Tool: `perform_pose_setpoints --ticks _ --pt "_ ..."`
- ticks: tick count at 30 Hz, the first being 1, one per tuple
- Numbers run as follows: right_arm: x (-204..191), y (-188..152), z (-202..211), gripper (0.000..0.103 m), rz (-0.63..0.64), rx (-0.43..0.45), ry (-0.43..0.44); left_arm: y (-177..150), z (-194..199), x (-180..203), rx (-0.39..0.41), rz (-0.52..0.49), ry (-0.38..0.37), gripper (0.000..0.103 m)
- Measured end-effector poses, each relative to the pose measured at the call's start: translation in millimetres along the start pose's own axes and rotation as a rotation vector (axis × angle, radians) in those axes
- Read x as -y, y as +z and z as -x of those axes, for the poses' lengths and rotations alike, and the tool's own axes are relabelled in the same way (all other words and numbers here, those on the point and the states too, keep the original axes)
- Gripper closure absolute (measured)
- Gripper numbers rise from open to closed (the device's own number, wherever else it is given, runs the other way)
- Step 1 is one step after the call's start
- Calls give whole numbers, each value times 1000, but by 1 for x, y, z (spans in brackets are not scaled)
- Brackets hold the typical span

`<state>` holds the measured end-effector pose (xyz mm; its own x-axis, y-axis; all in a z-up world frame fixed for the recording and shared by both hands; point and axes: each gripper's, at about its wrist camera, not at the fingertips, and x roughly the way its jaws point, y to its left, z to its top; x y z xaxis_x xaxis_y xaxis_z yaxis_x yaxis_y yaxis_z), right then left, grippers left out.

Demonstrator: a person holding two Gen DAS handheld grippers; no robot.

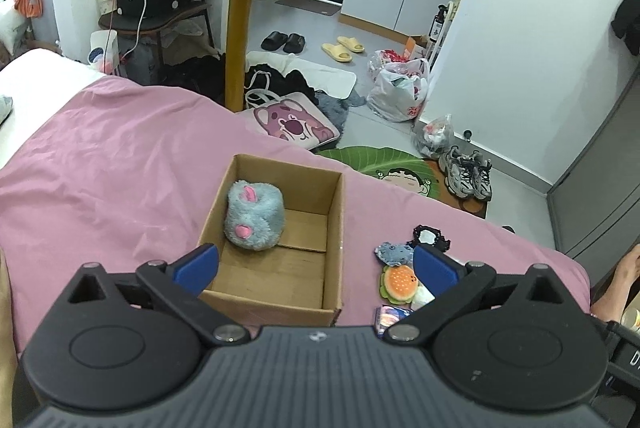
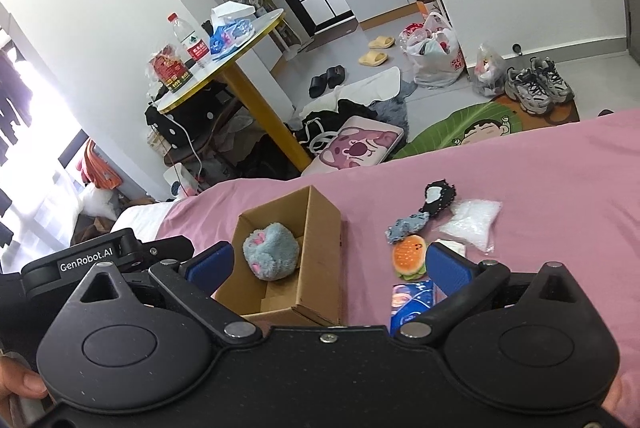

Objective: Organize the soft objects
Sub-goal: 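Grasp the blue tissue pack with the left gripper while right gripper approaches white bundle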

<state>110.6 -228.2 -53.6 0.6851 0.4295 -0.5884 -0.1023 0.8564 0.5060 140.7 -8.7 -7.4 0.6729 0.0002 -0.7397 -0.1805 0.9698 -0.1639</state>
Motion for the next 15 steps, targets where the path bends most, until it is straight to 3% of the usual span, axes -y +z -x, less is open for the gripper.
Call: perform_pose_setpoints --ticks 15 --pt "35 -1 27 0 -31 7 0 -22 15 38 -2 -41 24 1"
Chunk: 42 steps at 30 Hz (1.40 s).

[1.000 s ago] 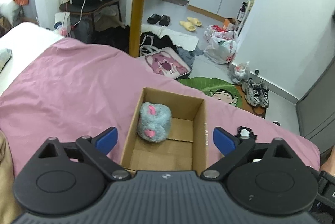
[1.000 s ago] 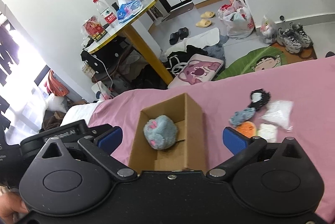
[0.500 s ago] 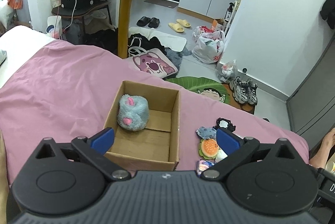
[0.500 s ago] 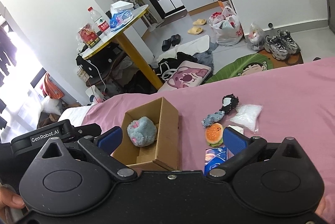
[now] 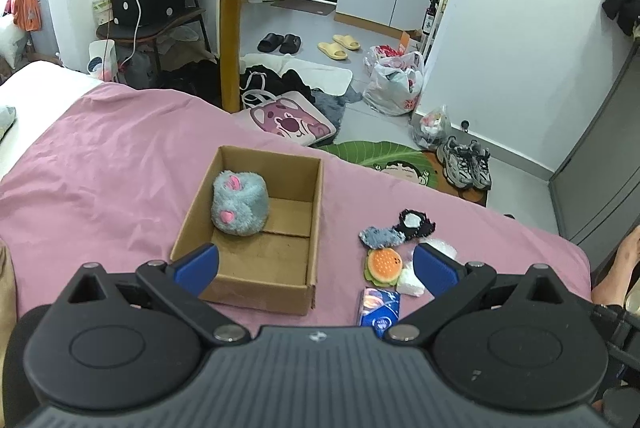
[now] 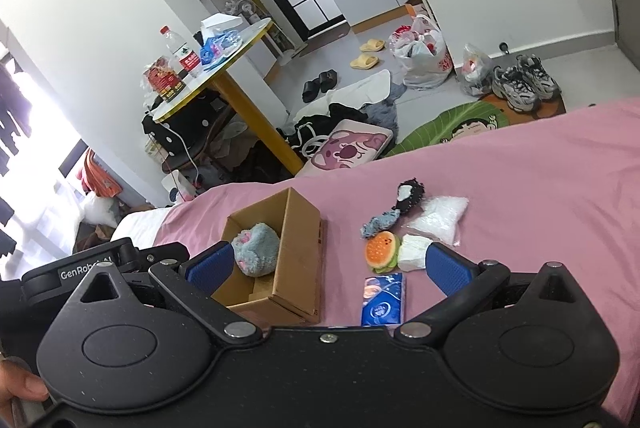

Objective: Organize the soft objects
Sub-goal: 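Grasp the blue tissue pack with the left gripper while right gripper approaches white bundle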

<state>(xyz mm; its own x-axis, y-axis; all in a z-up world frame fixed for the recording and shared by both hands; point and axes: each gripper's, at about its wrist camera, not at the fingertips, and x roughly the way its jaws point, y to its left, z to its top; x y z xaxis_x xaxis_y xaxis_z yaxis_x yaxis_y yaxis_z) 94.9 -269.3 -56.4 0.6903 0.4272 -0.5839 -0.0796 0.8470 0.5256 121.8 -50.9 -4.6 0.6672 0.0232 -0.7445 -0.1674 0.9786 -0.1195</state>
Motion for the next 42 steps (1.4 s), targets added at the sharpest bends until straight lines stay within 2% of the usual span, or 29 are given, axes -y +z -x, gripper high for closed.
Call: perform_pose_setpoints --ticks 10,18,33,35,37,42 --pt "33 -7 1 0 -65 -24 -23 -17 -11 23 -40 -23 20 1" --pt "61 -12 -7 0 -142 -33 -28 -32 -29 44 -64 -39 -8 1" --pt "97 -22 -27 0 -240 -40 -9 -59 -84 66 -153 -45 -4 3" --pt "99 -22 -32 3 -250 -49 -10 -64 -93 68 -164 -48 1 3" --pt "103 -23 -38 10 -266 -64 -8 -65 -103 69 -177 -47 -4 4" --pt "109 -27 -49 13 -294 -83 -6 -72 -128 74 -209 -38 10 9"
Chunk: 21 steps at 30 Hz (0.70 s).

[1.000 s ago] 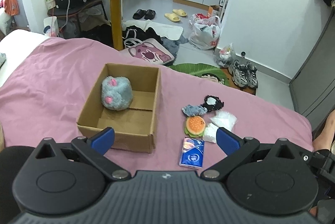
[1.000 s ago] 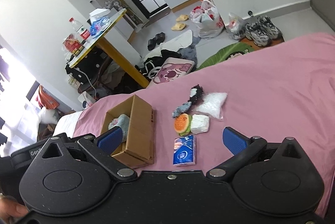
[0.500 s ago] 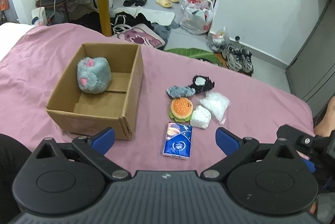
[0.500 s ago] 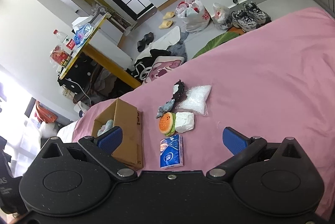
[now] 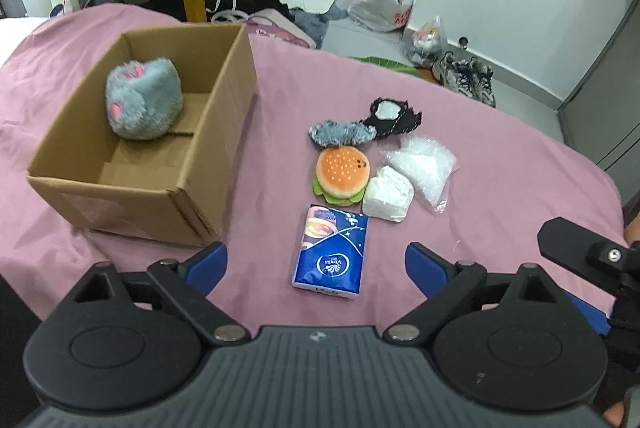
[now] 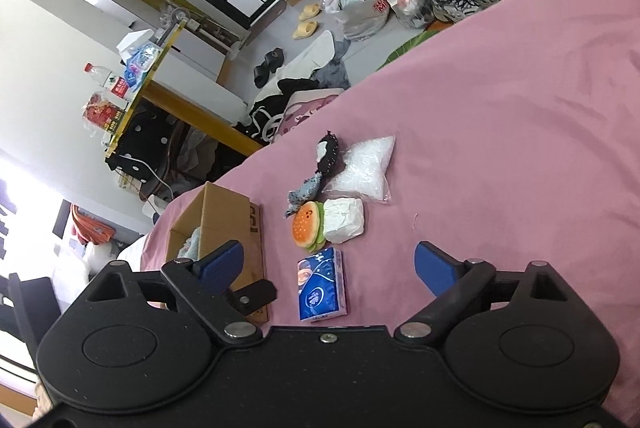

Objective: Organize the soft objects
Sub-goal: 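Grasp the blue tissue pack with the left gripper while right gripper approaches white bundle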

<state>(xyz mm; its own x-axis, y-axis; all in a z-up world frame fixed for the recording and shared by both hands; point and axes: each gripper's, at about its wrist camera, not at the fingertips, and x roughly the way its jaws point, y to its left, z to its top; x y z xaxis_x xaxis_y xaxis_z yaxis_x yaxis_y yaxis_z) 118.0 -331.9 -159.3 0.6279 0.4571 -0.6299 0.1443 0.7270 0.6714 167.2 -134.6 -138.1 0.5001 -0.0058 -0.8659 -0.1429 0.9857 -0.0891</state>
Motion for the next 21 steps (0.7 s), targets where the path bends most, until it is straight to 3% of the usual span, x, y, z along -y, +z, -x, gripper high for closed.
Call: perform_pose_setpoints --ticks 6,18,21 --pt "15 3 -16 20 -69 -10 16 -1 -35 0 -60 40 3 29" --pt "27 1 -56 32 -152 -59 33 -2 -66 -3 -109 69 -16 31" --pt "31 0 -63 36 -176 -73 35 -2 -75 -4 -130 90 -25 44"
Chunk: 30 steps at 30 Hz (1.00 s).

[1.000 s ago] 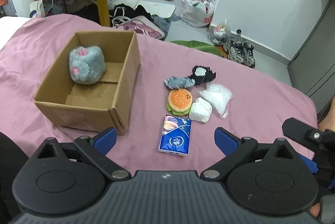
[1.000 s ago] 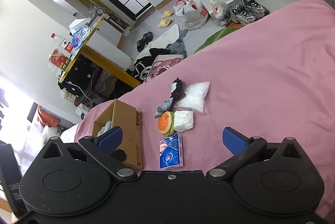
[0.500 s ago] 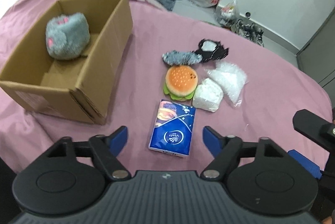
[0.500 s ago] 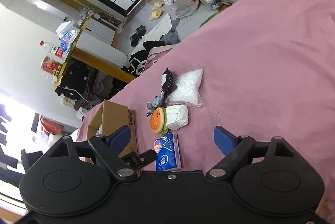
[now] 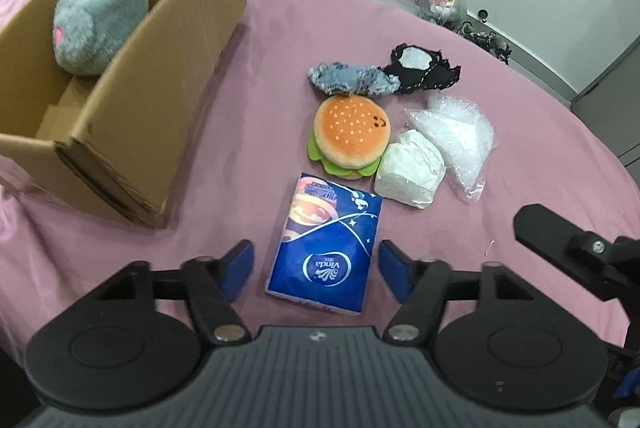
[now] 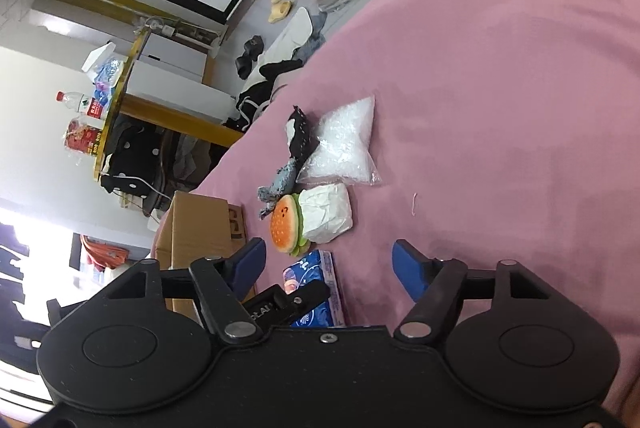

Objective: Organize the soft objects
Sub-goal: 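Grasp the blue tissue pack with the left gripper while right gripper approaches white bundle, then carry the tissue pack toward the box while right gripper grasps white cloth bundle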

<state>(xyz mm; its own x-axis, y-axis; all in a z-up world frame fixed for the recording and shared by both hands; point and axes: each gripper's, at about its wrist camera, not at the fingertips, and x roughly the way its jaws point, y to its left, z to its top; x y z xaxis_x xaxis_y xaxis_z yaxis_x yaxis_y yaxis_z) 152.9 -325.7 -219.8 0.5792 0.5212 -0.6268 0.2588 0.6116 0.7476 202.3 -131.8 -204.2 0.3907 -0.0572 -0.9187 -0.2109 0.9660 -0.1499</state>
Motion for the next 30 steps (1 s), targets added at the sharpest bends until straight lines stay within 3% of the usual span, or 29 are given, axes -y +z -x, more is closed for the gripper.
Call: perform_pose_setpoints --ticks 4,15,24,27,30 --pt "2 0 -10 38 -17 -7 19 0 -2 -3 4 25 -6 51" --pt "3 4 -43 41 -59 -11 40 2 17 -6 60 18 31 51" --pt "6 3 -58 48 -71 -15 27 5 20 -13 61 46 44 51" --pt "8 4 -65 51 -84 -11 33 7 22 -13 65 49 47 51" --pt "9 4 -71 63 -79 -16 24 8 24 -15 72 64 54 51"
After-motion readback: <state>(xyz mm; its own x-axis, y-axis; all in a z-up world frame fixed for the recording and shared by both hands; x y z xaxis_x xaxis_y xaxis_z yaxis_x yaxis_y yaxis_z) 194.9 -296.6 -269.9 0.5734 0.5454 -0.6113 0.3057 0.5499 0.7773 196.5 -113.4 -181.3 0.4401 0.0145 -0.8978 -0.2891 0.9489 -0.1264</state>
